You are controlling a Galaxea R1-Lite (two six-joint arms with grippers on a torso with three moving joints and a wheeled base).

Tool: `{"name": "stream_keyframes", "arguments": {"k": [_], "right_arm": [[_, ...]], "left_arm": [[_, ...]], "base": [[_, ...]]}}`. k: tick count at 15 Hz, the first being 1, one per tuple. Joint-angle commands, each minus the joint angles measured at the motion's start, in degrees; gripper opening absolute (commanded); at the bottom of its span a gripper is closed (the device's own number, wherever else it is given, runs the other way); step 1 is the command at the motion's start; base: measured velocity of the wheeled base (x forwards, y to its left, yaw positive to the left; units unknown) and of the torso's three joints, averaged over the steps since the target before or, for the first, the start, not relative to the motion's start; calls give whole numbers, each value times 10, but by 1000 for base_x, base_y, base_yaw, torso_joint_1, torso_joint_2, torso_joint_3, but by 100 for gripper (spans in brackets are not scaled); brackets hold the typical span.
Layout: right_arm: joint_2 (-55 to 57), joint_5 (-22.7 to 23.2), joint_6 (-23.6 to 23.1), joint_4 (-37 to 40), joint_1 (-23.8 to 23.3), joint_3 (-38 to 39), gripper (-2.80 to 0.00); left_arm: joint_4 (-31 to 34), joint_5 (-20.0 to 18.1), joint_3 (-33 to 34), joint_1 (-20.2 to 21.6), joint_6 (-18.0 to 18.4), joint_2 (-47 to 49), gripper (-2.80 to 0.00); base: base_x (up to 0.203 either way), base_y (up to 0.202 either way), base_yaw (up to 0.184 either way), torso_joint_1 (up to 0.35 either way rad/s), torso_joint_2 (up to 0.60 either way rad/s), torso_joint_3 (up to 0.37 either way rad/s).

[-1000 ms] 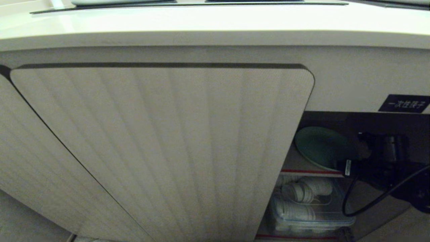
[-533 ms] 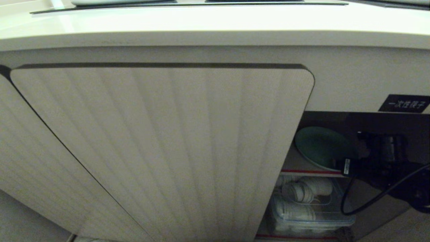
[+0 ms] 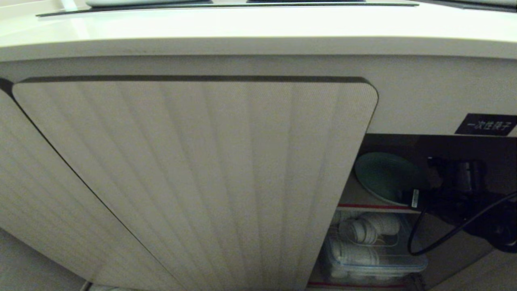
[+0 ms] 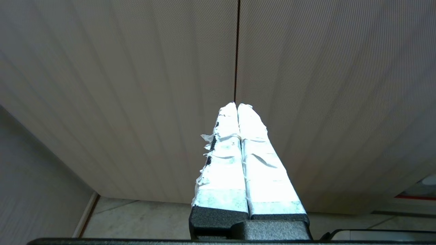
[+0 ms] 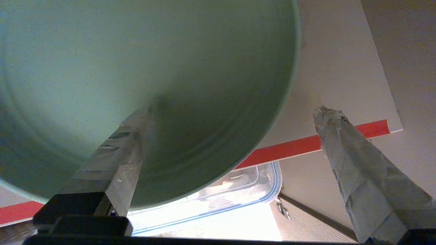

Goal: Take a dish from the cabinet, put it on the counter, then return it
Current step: Take the plate from the cabinet

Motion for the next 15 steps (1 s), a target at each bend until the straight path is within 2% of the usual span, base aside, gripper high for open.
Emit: {"name": "stream_keyframes", "arguments": {"k": [1, 15], "right_arm": [[1, -1, 1, 3, 0, -5, 0], [0, 1, 20, 69, 0, -36, 0]], "left_arm": [[0, 0, 0, 0, 0, 0, -280], [0, 0, 0, 0, 0, 0, -280]], "base": [[0, 0, 0, 0, 0, 0], [0, 0, 0, 0, 0, 0]]}}
